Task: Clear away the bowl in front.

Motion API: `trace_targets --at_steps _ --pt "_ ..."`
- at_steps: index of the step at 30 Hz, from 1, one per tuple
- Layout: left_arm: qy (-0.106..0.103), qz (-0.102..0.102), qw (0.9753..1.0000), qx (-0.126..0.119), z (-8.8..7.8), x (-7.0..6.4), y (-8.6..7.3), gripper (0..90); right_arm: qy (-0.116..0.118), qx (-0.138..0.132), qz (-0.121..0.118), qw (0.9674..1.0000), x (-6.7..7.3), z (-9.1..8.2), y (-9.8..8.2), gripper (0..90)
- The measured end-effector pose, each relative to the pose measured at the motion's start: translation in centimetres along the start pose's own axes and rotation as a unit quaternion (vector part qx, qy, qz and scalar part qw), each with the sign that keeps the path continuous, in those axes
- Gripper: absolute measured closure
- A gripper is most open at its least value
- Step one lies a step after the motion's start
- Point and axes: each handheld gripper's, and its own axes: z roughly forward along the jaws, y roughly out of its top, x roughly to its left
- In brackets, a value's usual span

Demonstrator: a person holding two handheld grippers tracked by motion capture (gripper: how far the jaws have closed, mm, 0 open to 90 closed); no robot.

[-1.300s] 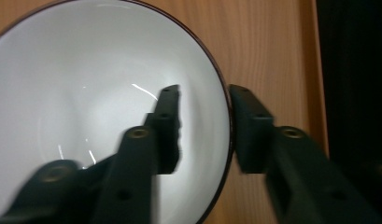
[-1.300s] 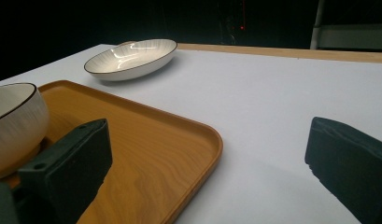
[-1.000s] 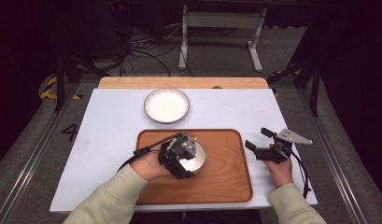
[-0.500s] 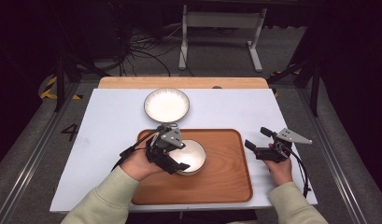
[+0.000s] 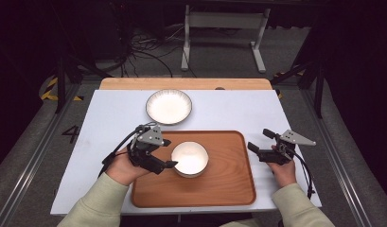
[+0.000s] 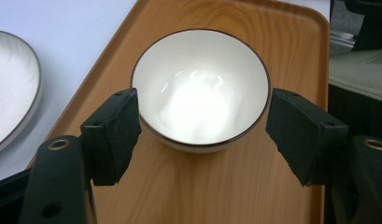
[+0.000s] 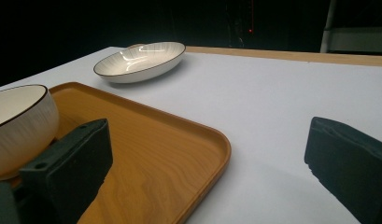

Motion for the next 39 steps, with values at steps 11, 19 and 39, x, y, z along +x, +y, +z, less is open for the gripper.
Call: trace_targets --at_steps 11,19,39 --pt "0.021 -0.021 0.9993 -0.024 -1.9 0.3 -2.0 26.1 0.004 0.0 0.0 1.0 0.0 0.0 0.0 1.5" --pt "0.035 -0.038 0.9974 -0.05 -2.7 0.7 -3.6 24.2 0.005 0.003 0.001 1.0 0.0 -0.1 0.0 1.5" --pt "0.079 -0.108 0.9818 -0.135 -4.5 1.4 -8.8 13.3 0.004 0.002 0.001 1.0 0.1 -0.1 0.0 1.5"
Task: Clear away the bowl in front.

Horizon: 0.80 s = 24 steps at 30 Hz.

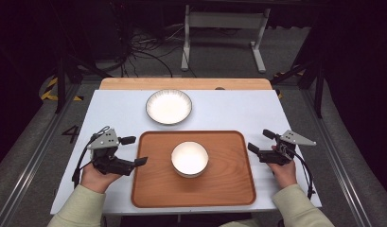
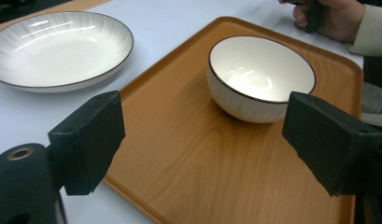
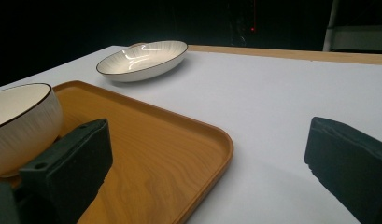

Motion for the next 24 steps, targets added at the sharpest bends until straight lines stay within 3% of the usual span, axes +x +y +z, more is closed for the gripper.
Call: trace_targets --at_steps 4,11,14,15,19,21,24 --pt "0.015 0.005 0.9998 -0.008 -0.4 0.1 -0.8 14.2 0.0 0.0 0.0 1.0 0.0 0.0 0.0 1.5" --pt "0.028 -0.015 0.9988 -0.037 -1.3 0.6 -2.1 11.2 0.0 0.0 0.0 1.0 0.0 0.0 0.0 1.5" --pt "0.031 -0.015 0.9983 -0.046 -1.4 0.7 -2.4 12.1 0.0 0.0 0.0 1.0 0.0 0.0 0.0 1.5" --pt "0.034 -0.009 0.9975 -0.062 -1.7 0.6 -2.8 12.8 0.0 0.0 0.001 1.0 0.0 0.0 0.0 1.5" --pt "0.034 -0.006 0.996 -0.082 -1.8 0.5 -3.3 13.1 -0.001 0.0 0.001 1.0 0.0 0.0 0.0 1.5" --pt "0.045 0.0 0.9941 -0.098 -1.8 0.6 -3.8 13.2 -0.002 -0.001 0.002 1.0 0.0 0.0 0.0 1.5" --pt "0.051 -0.008 0.992 -0.115 -1.6 0.7 -4.4 13.1 -0.002 0.0 0.002 1.0 0.0 0.0 0.0 1.5"
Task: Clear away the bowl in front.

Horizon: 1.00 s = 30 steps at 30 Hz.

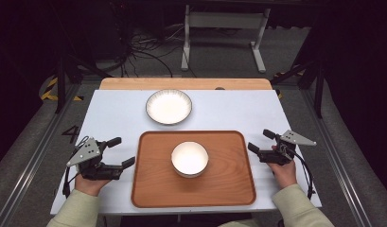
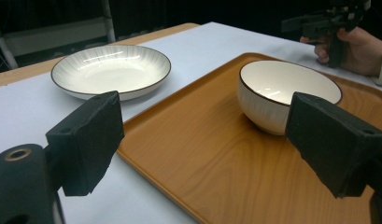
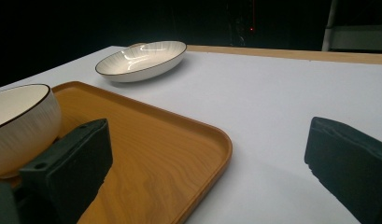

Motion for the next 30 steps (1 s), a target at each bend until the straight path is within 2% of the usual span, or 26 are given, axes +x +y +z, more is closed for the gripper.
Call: trace_targets --at_steps 2,5,8,16,19,23,30 --pt "0.003 -0.002 1.0 -0.004 0.1 0.2 -0.3 13.9 0.0 0.0 0.0 1.0 0.0 0.0 0.0 1.5" --pt "0.01 -0.024 0.9994 -0.021 0.1 0.5 -1.0 14.5 -0.001 0.0 0.0 1.0 0.0 0.0 0.0 1.5" --pt "0.016 -0.035 0.999 -0.021 0.4 0.8 -1.5 14.4 -0.002 0.0 0.0 1.0 0.0 0.0 0.0 1.5" --pt "0.031 -0.065 0.9974 -0.007 0.9 1.7 -2.7 14.5 -0.003 -0.001 -0.004 1.0 0.0 0.0 0.0 1.3" --pt "0.039 -0.071 0.9967 -0.002 1.0 2.0 -3.0 14.9 -0.003 -0.001 -0.006 1.0 0.0 -0.1 0.0 1.0" --pt "0.038 -0.077 0.9963 0.003 1.1 2.3 -3.2 14.9 -0.005 -0.004 -0.009 0.9999 0.1 -0.2 0.1 0.7" --pt "0.038 -0.087 0.9954 0.01 1.3 2.5 -3.7 14.9 -0.006 -0.005 -0.031 0.9995 0.4 -0.3 0.2 0.3"
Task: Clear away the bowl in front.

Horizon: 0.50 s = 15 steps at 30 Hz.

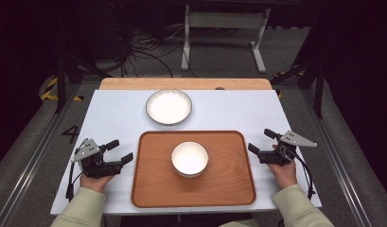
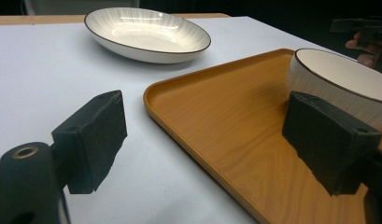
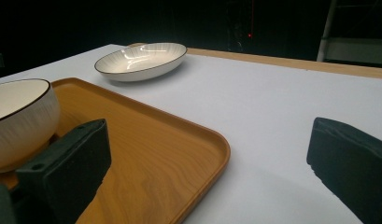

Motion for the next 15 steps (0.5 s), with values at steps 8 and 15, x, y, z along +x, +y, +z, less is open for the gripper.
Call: trace_targets --at_steps 8,15 --pt "0.023 -0.009 0.9997 0.007 0.2 0.24 -0.09 15.9 0.004 -0.002 -0.021 0.9998 0.38 0.05 0.05 0.1" --pt "0.021 -0.006 0.9997 0.01 0.27 0.24 -0.11 17.3 0.006 -0.003 -0.021 0.9997 0.4 0.05 0.07 0.2"
